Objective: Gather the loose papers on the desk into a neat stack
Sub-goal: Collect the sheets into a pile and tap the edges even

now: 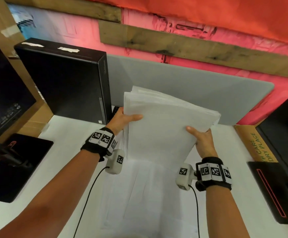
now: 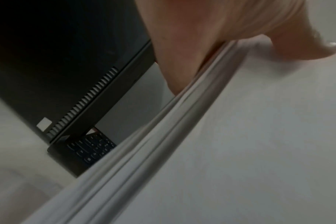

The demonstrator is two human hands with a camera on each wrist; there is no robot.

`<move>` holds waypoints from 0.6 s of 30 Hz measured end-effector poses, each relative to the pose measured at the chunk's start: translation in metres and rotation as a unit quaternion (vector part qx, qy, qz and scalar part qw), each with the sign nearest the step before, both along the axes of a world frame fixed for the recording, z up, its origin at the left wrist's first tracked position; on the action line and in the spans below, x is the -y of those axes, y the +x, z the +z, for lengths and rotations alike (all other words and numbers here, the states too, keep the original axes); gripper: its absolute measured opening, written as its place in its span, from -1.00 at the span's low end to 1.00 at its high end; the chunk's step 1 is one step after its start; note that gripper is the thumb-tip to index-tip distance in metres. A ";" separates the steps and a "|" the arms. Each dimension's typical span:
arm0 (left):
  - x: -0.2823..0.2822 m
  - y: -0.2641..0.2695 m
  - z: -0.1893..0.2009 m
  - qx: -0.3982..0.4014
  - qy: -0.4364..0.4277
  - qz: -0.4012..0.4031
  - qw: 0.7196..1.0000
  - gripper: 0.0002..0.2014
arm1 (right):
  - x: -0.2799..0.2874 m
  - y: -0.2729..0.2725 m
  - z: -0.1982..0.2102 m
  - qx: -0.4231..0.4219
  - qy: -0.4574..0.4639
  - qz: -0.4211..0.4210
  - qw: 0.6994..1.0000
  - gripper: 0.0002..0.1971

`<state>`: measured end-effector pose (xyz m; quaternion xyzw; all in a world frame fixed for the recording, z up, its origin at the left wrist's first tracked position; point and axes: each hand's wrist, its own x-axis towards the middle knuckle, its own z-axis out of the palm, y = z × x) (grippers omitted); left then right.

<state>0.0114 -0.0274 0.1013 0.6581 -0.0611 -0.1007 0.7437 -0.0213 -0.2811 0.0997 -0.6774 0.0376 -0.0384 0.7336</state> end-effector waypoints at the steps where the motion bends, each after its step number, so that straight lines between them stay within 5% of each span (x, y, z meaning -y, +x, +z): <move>1: 0.000 0.001 0.001 -0.001 0.004 -0.009 1.000 -0.31 | 0.000 0.002 0.002 0.002 -0.014 0.011 1.000 -0.61; 5: 0.002 0.002 0.001 -0.016 0.008 -0.025 1.000 -0.23 | -0.005 0.011 0.006 -0.028 -0.039 0.008 0.999 -0.66; 8: 0.009 0.001 0.000 -0.018 0.043 -0.013 0.999 -0.51 | -0.011 0.014 0.006 -0.061 -0.057 -0.037 0.996 -0.64; 13: 0.011 -0.002 0.017 0.057 -0.025 0.062 0.996 -0.73 | -0.015 0.005 0.031 0.050 0.004 -0.098 0.994 -0.70; 18: 0.002 -0.004 0.018 0.073 -0.037 0.047 0.996 -0.29 | -0.013 -0.001 0.031 0.057 -0.006 -0.074 0.996 -0.76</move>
